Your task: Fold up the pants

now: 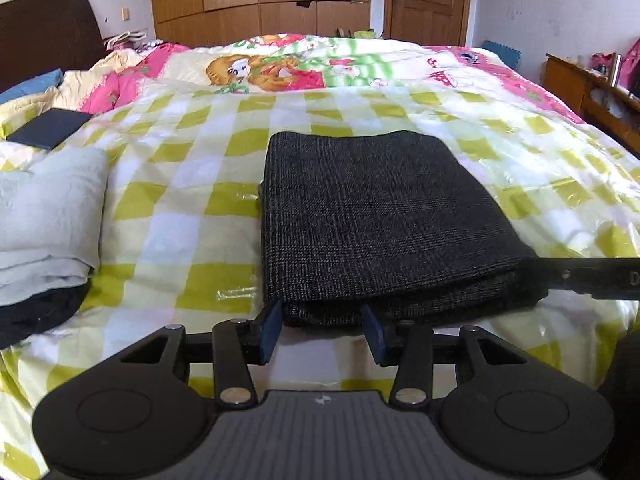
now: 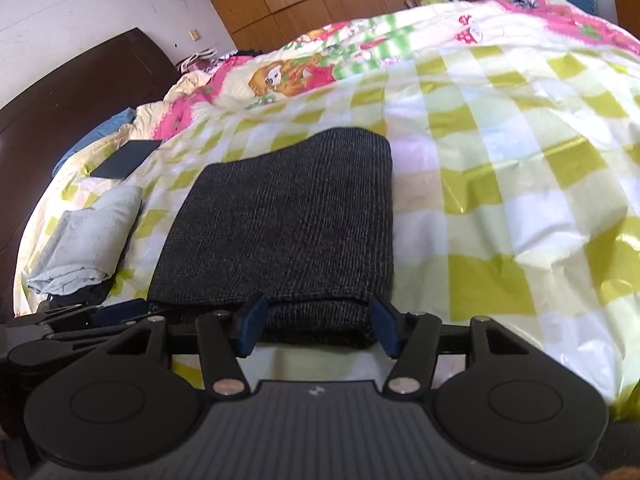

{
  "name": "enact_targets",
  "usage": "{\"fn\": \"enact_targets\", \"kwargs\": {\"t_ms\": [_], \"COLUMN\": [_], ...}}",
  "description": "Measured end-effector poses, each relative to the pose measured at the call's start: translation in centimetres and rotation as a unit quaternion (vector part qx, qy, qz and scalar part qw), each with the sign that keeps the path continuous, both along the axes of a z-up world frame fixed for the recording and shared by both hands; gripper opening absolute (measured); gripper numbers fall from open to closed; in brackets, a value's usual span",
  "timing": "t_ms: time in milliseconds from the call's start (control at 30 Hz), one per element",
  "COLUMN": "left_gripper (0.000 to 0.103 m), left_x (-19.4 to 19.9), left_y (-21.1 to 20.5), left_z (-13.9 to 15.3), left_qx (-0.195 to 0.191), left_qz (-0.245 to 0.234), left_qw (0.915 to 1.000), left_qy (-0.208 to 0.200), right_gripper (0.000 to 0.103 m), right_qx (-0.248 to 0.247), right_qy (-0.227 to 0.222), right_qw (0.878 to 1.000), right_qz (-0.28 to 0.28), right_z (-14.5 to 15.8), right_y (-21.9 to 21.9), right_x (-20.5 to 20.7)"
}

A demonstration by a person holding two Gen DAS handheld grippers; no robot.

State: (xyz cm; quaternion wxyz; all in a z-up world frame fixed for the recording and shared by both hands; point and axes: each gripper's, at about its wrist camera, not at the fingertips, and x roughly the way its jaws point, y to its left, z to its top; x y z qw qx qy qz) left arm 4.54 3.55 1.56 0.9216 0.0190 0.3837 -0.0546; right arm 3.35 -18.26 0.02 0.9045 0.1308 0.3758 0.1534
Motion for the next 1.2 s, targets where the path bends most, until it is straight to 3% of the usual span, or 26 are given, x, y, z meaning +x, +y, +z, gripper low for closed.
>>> {"fn": "enact_targets", "kwargs": {"t_ms": [133, 233, 467, 867, 1200], "left_gripper": [0.057, 0.057, 0.058, 0.060, 0.065], "left_x": [0.7, 1.3, 1.5, 1.4, 2.1], "left_y": [-0.6, -1.0, -1.4, -1.6, -1.6], "left_z": [-0.4, -1.2, -1.8, -2.0, -2.3], "left_qx": [0.006, 0.012, 0.024, 0.035, 0.038], "left_qz": [-0.001, -0.003, -0.008, -0.013, -0.020], "left_qw": [1.0000, 0.9998, 0.9994, 0.9990, 0.9989], "left_qy": [0.008, 0.018, 0.023, 0.023, 0.020], "right_gripper": [0.060, 0.062, 0.066, 0.066, 0.069], "right_qx": [-0.011, -0.050, -0.009, 0.004, 0.058], "right_qy": [0.002, -0.002, 0.021, 0.022, 0.037], "right_qw": [1.000, 0.999, 1.000, 1.000, 0.998], "right_qz": [-0.004, -0.003, -0.009, -0.005, -0.008], "right_z": [-0.5, -0.9, -2.0, -2.4, -2.5], "right_y": [0.5, 1.2, -0.2, -0.4, -1.3], "right_x": [1.0, 1.6, 2.1, 2.2, 3.6]}}
